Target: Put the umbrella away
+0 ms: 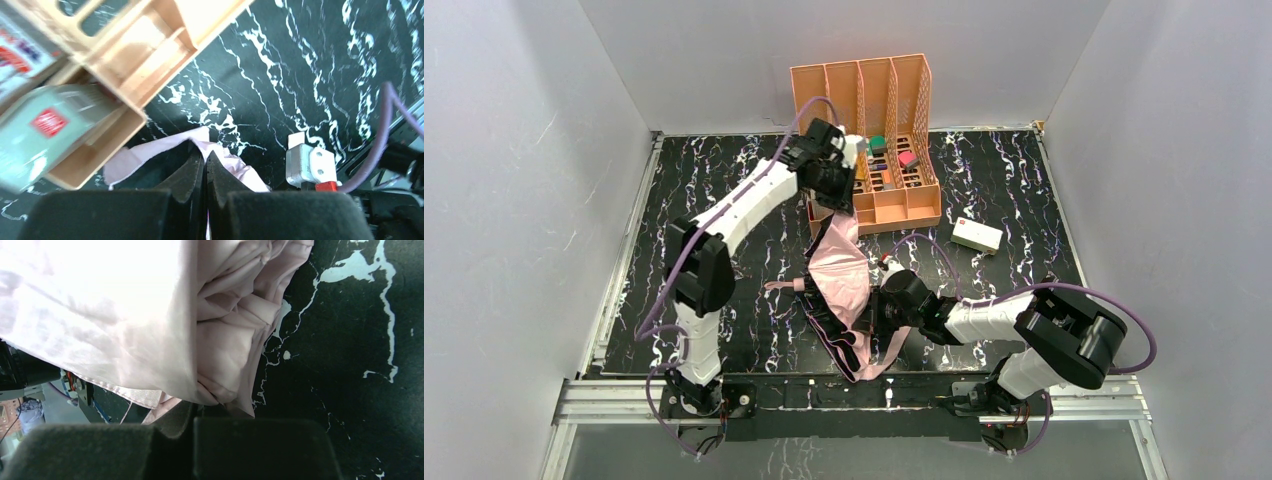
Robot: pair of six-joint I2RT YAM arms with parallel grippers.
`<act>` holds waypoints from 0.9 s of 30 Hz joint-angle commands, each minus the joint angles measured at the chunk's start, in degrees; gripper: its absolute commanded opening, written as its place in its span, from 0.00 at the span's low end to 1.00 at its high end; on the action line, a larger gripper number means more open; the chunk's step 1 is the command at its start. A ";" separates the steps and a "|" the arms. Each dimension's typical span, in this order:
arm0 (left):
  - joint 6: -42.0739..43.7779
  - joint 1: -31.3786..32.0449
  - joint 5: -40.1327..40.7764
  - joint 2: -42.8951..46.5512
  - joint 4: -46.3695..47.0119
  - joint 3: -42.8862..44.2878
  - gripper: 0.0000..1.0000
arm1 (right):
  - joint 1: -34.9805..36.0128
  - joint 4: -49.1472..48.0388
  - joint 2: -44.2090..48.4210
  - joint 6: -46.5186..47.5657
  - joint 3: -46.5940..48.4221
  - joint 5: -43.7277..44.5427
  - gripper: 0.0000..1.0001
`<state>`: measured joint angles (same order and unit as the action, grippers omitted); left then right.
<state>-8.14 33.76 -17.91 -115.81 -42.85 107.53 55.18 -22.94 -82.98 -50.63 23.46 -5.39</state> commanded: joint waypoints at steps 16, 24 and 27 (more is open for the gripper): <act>-27.05 -11.71 -0.36 35.79 21.23 -29.02 0.00 | 0.04 10.16 -4.82 3.10 -2.02 2.12 0.00; -37.24 -7.72 -2.55 45.53 32.98 -41.04 0.00 | 0.04 6.99 -5.75 1.05 -1.62 1.40 0.00; -38.90 -2.48 2.17 49.52 34.07 -44.65 0.00 | 0.10 4.72 -7.12 -0.25 -0.58 0.59 0.00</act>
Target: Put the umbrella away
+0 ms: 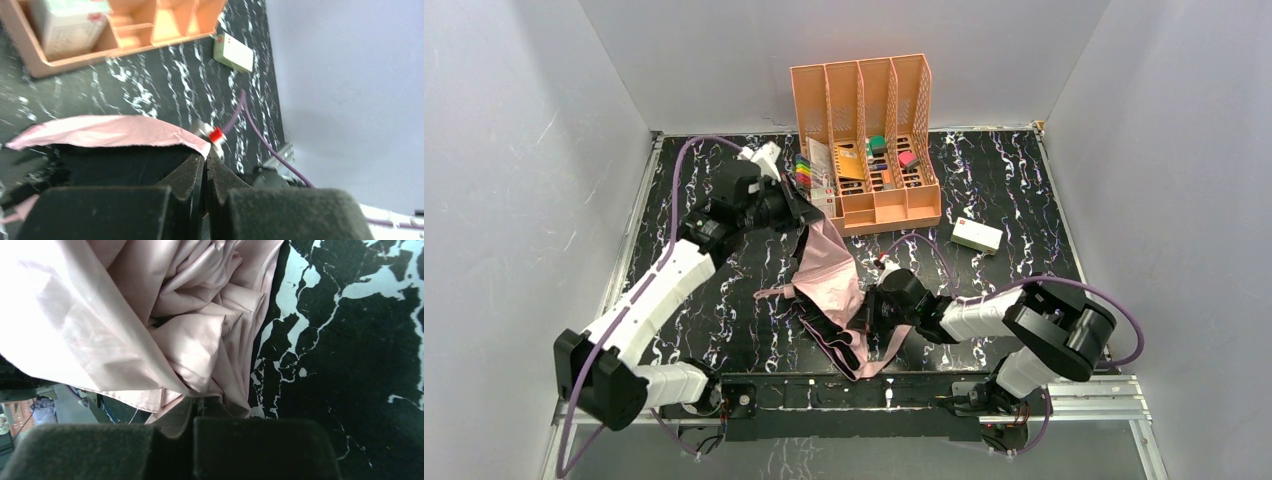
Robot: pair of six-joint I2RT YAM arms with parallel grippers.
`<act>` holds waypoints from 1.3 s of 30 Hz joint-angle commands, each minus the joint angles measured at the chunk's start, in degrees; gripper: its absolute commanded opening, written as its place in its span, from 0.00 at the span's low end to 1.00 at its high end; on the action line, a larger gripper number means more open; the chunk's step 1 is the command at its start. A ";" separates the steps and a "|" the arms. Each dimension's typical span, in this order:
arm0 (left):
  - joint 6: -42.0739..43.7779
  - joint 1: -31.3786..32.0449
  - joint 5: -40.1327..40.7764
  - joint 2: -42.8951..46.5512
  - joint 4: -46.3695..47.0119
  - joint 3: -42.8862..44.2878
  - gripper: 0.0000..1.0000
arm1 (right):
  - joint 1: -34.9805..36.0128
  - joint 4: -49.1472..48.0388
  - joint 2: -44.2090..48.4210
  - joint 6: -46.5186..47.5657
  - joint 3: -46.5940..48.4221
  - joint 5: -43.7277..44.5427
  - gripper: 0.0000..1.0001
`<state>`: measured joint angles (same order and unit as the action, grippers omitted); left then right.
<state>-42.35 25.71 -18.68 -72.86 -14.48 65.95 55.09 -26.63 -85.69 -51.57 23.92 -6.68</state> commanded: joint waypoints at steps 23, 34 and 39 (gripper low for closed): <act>-15.77 39.60 29.28 19.12 35.17 -42.44 0.00 | 0.16 6.51 3.22 -0.48 1.01 3.32 0.00; -18.13 46.00 34.04 16.42 39.05 -51.98 0.00 | 0.17 23.40 27.41 3.34 1.46 13.38 0.03; -18.14 46.83 33.36 13.33 40.76 -52.85 0.29 | 0.15 22.51 30.17 7.68 4.91 10.65 0.03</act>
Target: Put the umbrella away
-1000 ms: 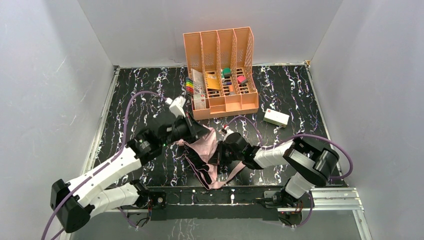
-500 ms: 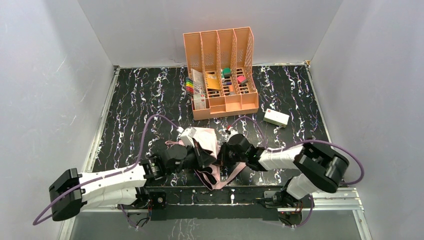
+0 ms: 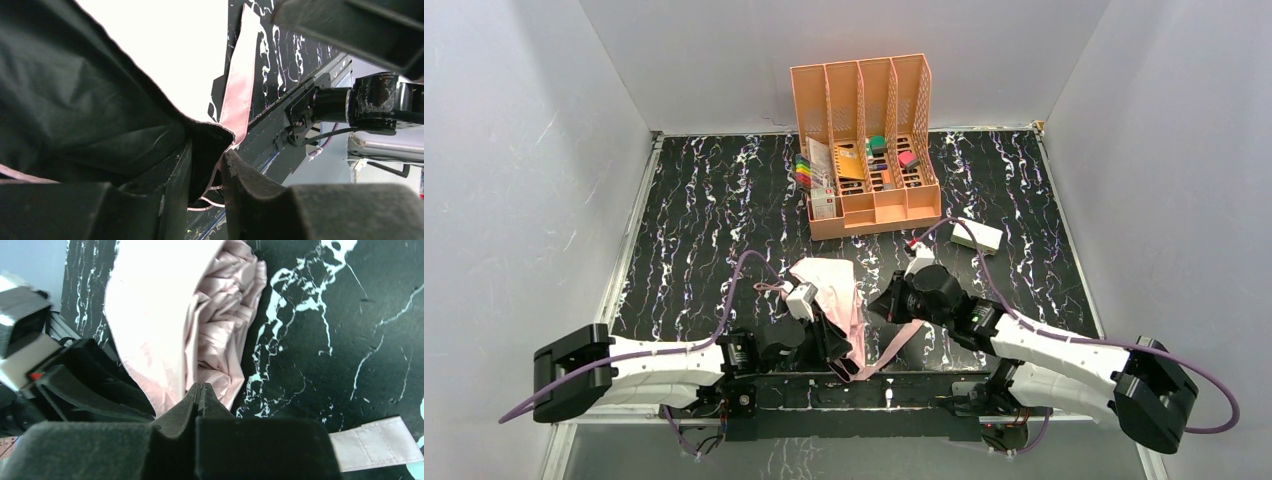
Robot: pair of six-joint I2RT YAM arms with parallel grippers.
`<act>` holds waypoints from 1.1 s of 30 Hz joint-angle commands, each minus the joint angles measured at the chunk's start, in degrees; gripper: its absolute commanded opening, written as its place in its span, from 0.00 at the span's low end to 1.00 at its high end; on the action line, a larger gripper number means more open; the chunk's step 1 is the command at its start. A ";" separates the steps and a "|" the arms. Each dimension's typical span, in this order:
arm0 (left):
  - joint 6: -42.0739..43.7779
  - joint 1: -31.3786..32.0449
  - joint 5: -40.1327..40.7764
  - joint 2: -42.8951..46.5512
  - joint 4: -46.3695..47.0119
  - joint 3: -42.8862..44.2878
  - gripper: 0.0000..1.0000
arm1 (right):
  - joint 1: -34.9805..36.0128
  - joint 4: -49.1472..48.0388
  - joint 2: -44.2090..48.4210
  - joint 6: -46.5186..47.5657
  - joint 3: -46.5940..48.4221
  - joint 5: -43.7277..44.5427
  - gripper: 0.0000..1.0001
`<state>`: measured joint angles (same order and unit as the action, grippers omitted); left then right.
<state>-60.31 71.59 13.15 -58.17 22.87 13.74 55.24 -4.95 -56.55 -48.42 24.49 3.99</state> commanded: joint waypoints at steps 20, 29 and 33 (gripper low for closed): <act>1.89 1.35 -1.43 -5.60 4.25 -0.03 0.24 | -0.01 -16.80 -17.52 2.39 11.10 -18.93 0.00; 3.00 1.88 -2.75 -8.16 5.01 0.76 0.26 | -0.01 -14.49 -27.16 1.29 11.81 -15.78 0.00; 3.12 1.97 -2.68 -6.25 5.07 0.24 0.32 | 0.04 -11.90 -29.10 0.05 9.98 -11.84 0.00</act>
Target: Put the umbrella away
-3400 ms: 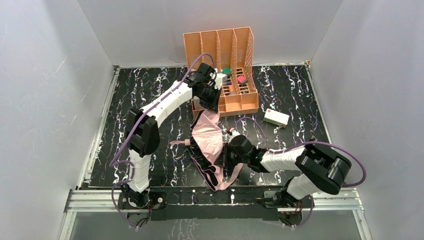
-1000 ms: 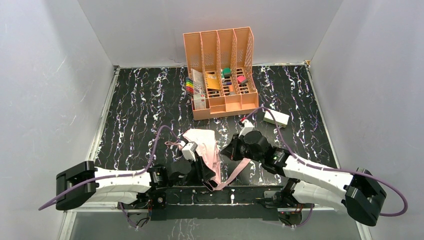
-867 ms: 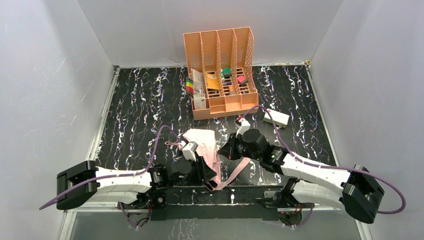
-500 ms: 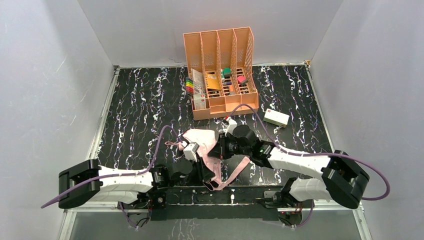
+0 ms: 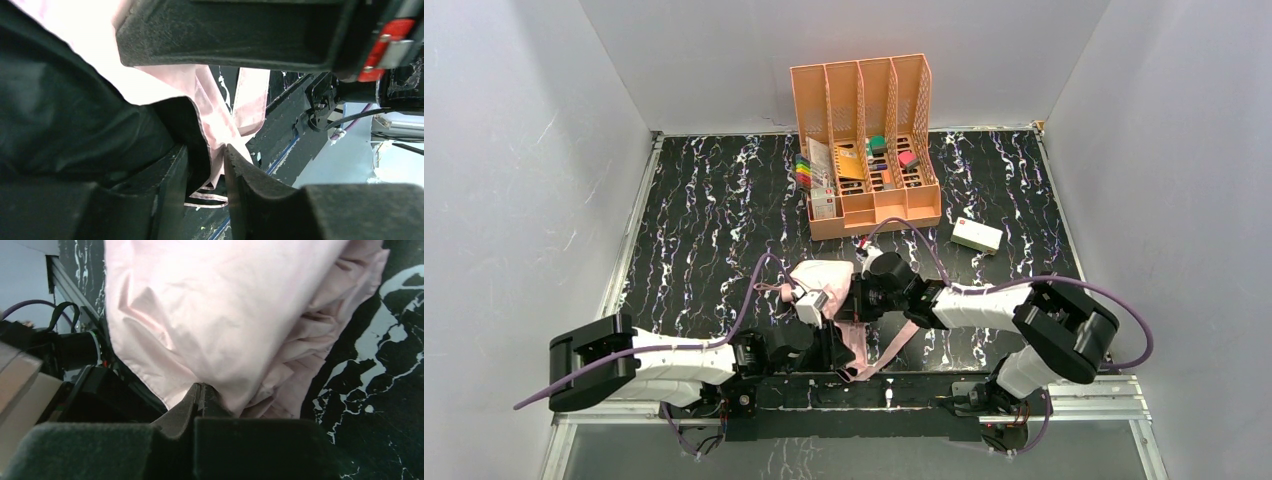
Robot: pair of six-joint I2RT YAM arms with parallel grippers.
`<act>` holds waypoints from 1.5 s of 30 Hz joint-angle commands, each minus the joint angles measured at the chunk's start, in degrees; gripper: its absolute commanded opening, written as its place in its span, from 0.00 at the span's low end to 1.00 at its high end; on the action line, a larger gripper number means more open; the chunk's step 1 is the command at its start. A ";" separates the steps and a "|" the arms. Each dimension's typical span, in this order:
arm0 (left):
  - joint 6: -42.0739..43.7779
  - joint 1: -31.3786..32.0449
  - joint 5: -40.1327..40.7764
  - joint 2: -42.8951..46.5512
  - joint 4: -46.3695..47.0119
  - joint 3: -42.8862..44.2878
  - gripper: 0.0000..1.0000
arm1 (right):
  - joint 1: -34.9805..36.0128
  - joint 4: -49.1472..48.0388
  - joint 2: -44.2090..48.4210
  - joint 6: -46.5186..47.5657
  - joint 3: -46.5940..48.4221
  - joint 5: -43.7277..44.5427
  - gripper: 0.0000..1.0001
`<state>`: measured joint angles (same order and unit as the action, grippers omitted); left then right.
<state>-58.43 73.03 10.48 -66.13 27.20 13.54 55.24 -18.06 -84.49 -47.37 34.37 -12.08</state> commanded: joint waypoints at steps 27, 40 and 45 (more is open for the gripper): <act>12.72 -12.86 14.65 28.72 -50.16 24.43 0.85 | -1.69 12.60 -4.82 1.87 -7.17 18.77 0.00; 17.62 -31.79 -6.60 11.68 -40.69 28.44 0.95 | -1.80 14.03 2.29 0.52 -12.63 18.45 0.00; 13.50 -37.81 -15.69 6.24 -31.27 25.78 0.98 | -1.81 13.36 1.92 0.60 -12.43 17.09 0.00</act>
<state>-42.28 39.38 4.75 -57.21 -12.67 40.95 53.80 -16.88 -80.34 -49.28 25.06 2.79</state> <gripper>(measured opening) 0.972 0.010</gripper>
